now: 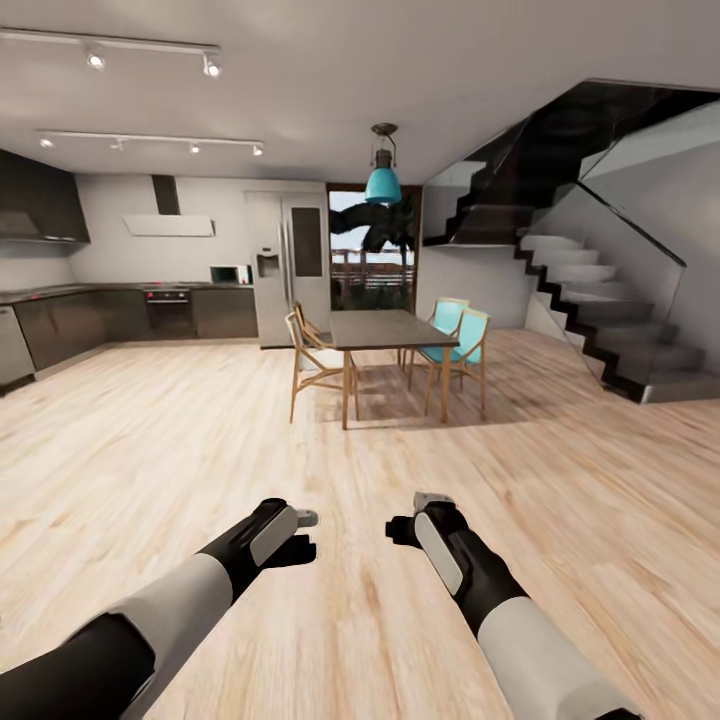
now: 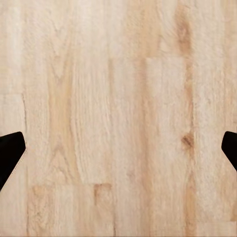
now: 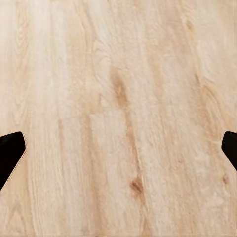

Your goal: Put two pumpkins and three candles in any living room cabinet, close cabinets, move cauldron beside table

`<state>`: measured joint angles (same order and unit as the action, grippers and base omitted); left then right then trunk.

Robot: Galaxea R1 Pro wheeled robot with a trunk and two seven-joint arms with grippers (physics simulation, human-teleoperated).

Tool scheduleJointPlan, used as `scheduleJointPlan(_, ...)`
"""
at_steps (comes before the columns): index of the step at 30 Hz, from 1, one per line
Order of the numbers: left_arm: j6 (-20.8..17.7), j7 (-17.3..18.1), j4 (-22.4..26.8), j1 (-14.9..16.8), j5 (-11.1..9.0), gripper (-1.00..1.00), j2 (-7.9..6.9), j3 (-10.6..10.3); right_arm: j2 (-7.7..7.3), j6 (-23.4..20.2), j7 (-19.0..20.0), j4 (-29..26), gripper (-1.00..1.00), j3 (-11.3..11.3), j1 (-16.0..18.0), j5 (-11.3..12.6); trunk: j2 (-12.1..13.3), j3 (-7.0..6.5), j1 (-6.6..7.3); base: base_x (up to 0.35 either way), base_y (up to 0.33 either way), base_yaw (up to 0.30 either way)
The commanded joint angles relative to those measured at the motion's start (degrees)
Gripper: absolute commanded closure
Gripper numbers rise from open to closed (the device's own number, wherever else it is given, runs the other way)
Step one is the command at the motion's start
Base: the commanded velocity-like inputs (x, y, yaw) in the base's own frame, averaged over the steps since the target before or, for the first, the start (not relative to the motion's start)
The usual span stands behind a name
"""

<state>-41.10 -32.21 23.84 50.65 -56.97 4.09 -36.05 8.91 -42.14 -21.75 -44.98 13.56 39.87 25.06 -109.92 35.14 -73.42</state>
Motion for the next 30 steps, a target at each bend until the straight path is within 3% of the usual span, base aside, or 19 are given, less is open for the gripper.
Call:
scheduleJointPlan(1,-0.03,-0.48,0.07,0.07,-0.6,-1.0,-0.04,-0.43,-0.02,-0.12,-0.57,-0.09,-1.0,0.15,0.04,0.6,-0.03,0.14,-0.02,0.255,0.032,0.209)
scheduleJointPlan(15,-0.03,-0.48,0.07,0.07,-0.6,-1.0,0.01,-0.42,0.05,-0.13,-0.57,-0.02,-1.0,0.15,0.04,0.6,-0.03,1.16,-0.02,0.202,-0.055,0.2)
scheduleJointPlan(30,-0.03,-0.48,0.07,0.07,-0.6,-1.0,-0.03,-0.42,0.12,-0.13,-0.57,-0.02,-1.0,0.15,0.04,0.6,-0.03,2.25,-0.02,0.162,-0.147,0.196)
